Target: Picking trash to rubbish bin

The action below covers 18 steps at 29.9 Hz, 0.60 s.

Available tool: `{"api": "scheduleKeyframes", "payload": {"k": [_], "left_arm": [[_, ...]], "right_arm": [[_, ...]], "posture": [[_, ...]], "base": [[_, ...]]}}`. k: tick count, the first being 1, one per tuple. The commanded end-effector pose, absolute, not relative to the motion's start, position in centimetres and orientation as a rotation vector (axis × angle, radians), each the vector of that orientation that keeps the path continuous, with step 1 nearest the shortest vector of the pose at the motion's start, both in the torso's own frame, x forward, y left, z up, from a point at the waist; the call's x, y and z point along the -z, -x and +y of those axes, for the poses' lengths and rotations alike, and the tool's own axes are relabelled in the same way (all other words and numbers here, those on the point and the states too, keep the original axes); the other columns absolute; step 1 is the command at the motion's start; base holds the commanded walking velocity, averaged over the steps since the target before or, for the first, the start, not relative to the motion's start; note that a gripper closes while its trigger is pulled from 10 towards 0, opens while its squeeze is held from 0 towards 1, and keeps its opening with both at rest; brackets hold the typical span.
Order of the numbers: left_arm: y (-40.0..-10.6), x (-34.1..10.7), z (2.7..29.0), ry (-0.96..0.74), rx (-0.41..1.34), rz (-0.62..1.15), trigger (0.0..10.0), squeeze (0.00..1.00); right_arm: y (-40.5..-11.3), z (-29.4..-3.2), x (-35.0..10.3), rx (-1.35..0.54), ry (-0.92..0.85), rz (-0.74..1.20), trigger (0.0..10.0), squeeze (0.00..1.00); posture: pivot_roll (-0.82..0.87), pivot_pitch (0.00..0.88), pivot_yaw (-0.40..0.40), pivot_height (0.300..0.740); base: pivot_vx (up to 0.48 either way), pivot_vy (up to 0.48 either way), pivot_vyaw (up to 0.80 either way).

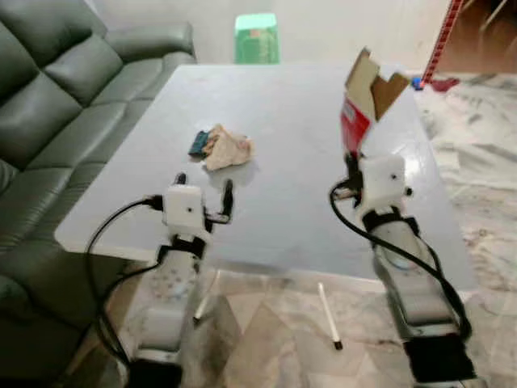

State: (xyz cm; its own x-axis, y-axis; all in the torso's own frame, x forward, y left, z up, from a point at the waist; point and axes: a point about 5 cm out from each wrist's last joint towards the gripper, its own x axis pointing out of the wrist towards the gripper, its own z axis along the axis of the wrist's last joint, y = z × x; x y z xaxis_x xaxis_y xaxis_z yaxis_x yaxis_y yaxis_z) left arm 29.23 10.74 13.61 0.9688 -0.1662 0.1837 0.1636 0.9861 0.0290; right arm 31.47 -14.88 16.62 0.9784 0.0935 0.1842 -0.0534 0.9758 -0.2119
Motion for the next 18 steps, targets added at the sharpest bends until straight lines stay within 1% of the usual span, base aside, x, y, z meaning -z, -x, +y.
{"api": "scheduleKeyframes", "payload": {"k": [1, 12, 18], "left_arm": [[-29.43, -13.75, 11.78, -0.028, 0.131, -0.193, 10.0, 0.00], [-29.57, -13.79, 11.89, -0.017, 0.122, -0.193, 10.0, 0.00], [-29.86, -13.89, 12.39, -0.027, 0.106, -0.192, 10.0, 0.00]], "right_arm": [[-31.49, -13.85, -17.33, -0.112, 0.193, -0.222, 10.0, 0.00], [-31.49, -13.69, -17.41, -0.131, 0.193, -0.225, 10.0, 0.00], [-31.37, -13.48, -17.42, -0.141, 0.175, -0.227, 10.0, 0.00]], "posture": [[-0.03, 0.042, 0.033, 0.740], [-0.03, 0.044, 0.031, 0.740], [-0.04, 0.047, 0.032, 0.740]], "base": [[0.000, 0.000, 0.00], [0.000, 0.000, 0.00], [0.000, 0.000, 0.00]]}}
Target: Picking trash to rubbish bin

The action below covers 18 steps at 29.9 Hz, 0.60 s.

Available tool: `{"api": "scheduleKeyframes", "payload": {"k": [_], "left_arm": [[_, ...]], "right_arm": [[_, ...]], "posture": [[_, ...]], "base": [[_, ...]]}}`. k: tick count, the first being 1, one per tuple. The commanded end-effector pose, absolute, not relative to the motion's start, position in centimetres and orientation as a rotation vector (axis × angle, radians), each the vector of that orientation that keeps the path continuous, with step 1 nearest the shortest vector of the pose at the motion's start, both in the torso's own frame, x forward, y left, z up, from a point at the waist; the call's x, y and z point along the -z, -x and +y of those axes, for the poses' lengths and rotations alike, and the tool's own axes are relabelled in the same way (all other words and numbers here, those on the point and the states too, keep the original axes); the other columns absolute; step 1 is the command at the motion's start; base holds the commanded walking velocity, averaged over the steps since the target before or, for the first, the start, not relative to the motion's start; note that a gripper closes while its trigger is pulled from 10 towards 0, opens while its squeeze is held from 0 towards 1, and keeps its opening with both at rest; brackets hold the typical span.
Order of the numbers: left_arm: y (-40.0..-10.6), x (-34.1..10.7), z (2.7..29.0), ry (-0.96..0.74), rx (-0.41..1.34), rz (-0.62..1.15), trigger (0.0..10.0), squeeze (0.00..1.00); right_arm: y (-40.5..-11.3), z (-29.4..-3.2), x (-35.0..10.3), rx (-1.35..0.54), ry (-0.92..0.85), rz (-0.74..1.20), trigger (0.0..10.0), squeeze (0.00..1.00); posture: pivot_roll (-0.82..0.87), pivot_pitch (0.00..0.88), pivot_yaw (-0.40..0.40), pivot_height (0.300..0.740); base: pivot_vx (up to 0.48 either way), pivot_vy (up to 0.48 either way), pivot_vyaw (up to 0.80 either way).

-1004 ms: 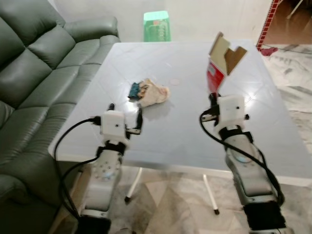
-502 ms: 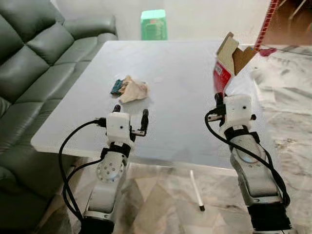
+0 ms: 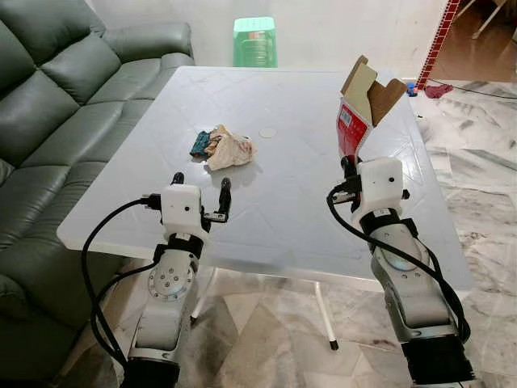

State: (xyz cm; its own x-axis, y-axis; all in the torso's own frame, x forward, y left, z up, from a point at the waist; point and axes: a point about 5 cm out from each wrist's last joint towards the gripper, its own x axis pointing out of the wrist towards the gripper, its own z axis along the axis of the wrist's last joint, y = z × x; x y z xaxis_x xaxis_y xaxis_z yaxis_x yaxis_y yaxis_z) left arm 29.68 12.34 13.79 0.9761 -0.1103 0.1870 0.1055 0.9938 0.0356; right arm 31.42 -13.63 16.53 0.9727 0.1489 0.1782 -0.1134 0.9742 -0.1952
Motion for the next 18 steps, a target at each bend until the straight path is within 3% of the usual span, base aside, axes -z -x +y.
{"api": "scheduleKeyframes", "payload": {"k": [1, 3, 9, 18], "left_arm": [[-29.9, -13.9, 12.5, -0.032, 0.103, -0.191, 10.0, 0.00], [-30.0, -13.9, 12.6, -0.017, 0.099, -0.192, 10.0, 0.00], [-30.9, -14.4, 13.2, -0.014, 0.078, -0.196, 10.0, 0.00], [-31.1, -14.6, 13.1, -0.002, 0.106, -0.208, 10.0, 0.00]], "right_arm": [[-31.3, -13.5, -17.4, -0.141, 0.167, -0.226, 10.0, 0.00], [-31.3, -13.4, -17.4, -0.144, 0.180, -0.223, 10.0, 0.00], [-31.2, -13.3, -17.7, -0.159, 0.187, -0.237, 10.0, 0.00], [-31.4, -13.3, -17.8, -0.153, 0.178, -0.240, 10.0, 0.00]], "posture": [[-0.04, 0.049, 0.033, 0.740], [-0.04, 0.049, 0.033, 0.740], [-0.04, 0.054, 0.032, 0.740], [-0.04, 0.054, 0.035, 0.740]], "base": [[0.000, 0.000, 0.00], [0.000, 0.000, 0.00], [0.000, 0.000, 0.68], [0.000, 0.000, 0.00]]}}
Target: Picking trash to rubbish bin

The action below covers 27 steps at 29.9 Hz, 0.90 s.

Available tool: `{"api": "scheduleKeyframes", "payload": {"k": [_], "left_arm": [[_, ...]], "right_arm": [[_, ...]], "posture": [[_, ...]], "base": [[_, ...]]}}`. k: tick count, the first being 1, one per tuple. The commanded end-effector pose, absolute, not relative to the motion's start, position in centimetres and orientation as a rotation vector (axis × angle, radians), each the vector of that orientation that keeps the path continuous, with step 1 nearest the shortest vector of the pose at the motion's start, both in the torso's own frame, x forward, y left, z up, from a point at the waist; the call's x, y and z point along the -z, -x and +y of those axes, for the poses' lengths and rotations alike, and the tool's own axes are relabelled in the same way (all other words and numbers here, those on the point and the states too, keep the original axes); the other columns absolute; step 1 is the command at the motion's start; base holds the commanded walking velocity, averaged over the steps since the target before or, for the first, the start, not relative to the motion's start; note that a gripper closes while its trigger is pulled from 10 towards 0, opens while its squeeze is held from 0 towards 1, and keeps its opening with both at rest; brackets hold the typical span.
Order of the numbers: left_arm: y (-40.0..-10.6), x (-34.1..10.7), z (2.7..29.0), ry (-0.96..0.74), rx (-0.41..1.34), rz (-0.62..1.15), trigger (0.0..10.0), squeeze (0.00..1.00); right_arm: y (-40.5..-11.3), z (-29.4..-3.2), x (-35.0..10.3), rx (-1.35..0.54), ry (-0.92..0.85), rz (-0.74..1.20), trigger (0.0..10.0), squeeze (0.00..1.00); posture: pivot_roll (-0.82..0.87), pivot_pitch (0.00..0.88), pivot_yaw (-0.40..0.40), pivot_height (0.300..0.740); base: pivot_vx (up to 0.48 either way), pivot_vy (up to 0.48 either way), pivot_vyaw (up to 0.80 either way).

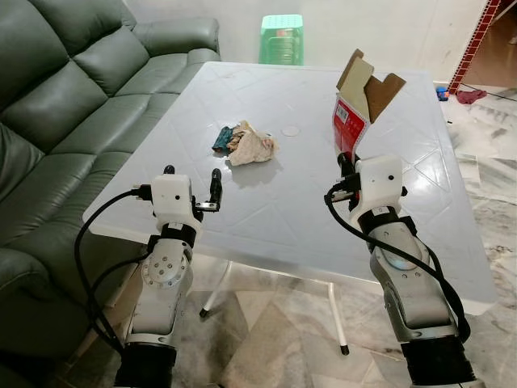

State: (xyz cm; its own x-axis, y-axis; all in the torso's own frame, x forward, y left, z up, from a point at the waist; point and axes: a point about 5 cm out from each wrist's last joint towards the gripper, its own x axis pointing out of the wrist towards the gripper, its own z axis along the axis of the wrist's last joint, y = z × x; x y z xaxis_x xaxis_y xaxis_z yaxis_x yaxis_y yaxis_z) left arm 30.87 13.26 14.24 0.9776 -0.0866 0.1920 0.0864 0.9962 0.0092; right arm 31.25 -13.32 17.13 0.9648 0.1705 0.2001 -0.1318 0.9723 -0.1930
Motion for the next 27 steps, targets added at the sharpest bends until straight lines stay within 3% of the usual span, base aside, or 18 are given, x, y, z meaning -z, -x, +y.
{"api": "scheduleKeyframes", "payload": {"k": [1, 14, 27], "left_arm": [[-31.1, -14.6, 13.1, -0.001, 0.106, -0.208, 10.0, 0.00], [-33.2, -14.7, 13.1, 0.031, 0.144, -0.186, 10.0, 0.00], [-36.2, -14.6, 13.7, 0.051, 0.148, -0.138, 10.0, 0.00]], "right_arm": [[-31.3, -13.3, -17.8, -0.153, 0.177, -0.240, 10.0, 0.00], [-30.5, -13.3, -18.2, -0.160, 0.191, -0.260, 10.0, 0.00], [-27.1, -14.9, -19.2, -0.149, 0.236, -0.253, 10.0, 0.00]], "posture": [[-0.04, 0.053, 0.034, 0.740], [-0.08, 0.084, 0.036, 0.740], [-0.24, 0.198, 0.055, 0.740]], "base": [[0.000, 0.000, 0.00], [0.000, 0.000, 0.00], [0.000, 0.000, 0.00]]}}
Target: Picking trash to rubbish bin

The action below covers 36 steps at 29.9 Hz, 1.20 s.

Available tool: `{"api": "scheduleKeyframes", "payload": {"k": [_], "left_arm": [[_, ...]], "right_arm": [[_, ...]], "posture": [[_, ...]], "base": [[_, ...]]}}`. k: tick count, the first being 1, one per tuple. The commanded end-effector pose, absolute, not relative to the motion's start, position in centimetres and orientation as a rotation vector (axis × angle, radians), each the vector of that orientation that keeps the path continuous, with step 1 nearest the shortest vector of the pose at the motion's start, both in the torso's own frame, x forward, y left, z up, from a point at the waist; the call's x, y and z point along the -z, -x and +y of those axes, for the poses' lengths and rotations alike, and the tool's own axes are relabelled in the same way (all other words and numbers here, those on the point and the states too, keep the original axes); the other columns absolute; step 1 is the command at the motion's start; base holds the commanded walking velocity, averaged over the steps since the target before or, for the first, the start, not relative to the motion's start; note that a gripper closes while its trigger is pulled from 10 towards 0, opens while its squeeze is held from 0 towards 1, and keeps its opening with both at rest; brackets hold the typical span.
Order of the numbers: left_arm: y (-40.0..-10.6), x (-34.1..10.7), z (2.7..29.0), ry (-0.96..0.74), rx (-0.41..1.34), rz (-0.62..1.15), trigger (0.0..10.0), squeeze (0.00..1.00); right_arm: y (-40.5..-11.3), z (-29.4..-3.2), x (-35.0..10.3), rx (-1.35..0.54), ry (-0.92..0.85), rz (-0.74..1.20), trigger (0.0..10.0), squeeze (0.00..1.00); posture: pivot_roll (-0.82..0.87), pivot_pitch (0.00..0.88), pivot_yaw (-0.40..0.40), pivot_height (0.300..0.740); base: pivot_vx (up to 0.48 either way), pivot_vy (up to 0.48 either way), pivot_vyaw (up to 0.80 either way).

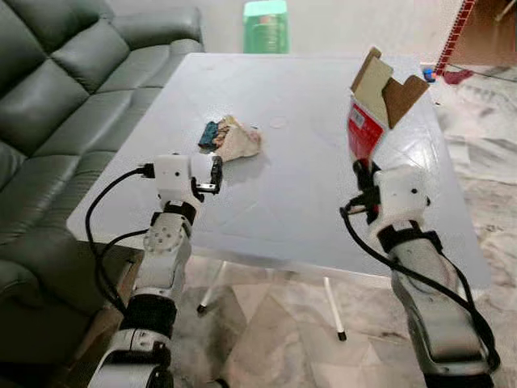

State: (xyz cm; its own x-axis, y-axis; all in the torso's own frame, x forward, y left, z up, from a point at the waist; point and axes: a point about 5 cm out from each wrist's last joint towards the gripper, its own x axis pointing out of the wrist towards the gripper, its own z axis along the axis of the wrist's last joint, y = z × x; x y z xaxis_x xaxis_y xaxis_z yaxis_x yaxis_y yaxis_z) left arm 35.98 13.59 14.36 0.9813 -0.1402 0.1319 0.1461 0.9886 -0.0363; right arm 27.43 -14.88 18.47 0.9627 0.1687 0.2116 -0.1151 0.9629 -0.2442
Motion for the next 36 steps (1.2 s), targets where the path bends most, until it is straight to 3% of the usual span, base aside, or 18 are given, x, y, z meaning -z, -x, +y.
{"api": "scheduleKeyframes", "payload": {"k": [1, 11, 19, 27, 36], "left_arm": [[-36.3, -14.7, 13.5, 0.051, 0.155, -0.140, 10.0, 0.00], [-38.2, -15.7, 13.5, 0.068, 0.134, -0.146, 10.0, 0.00], [-38.7, -18.0, 13.6, 0.078, 0.130, -0.234, 10.0, 0.00], [-36.0, -20.7, 13.7, 0.067, 0.101, -0.448, 10.0, 0.00], [-31.0, -19.7, 12.4, 0.118, 0.130, -0.455, 10.0, 0.00]], "right_arm": [[-26.8, -14.9, -19.4, -0.152, 0.237, -0.256, 10.0, 0.00], [-25.5, -14.2, -20.4, -0.193, 0.262, -0.261, 10.0, 0.00], [-25.9, -13.7, -20.5, -0.204, 0.251, -0.259, 10.0, 0.00], [-27.1, -12.5, -22.6, -0.198, 0.209, -0.365, 10.0, 0.00], [-28.8, -11.0, -22.3, -0.265, 0.185, -0.385, 10.0, 0.00]], "posture": [[-0.25, 0.208, 0.054, 0.740], [-0.27, 0.245, 0.054, 0.740], [-0.23, 0.220, 0.070, 0.740], [-0.14, 0.159, 0.081, 0.740], [-0.06, 0.084, 0.054, 0.740]], "base": [[0.000, 0.000, 0.00], [0.000, 0.000, 0.00], [0.000, 0.000, 0.00], [0.000, 0.000, 0.00], [0.066, 0.000, 0.00]]}}
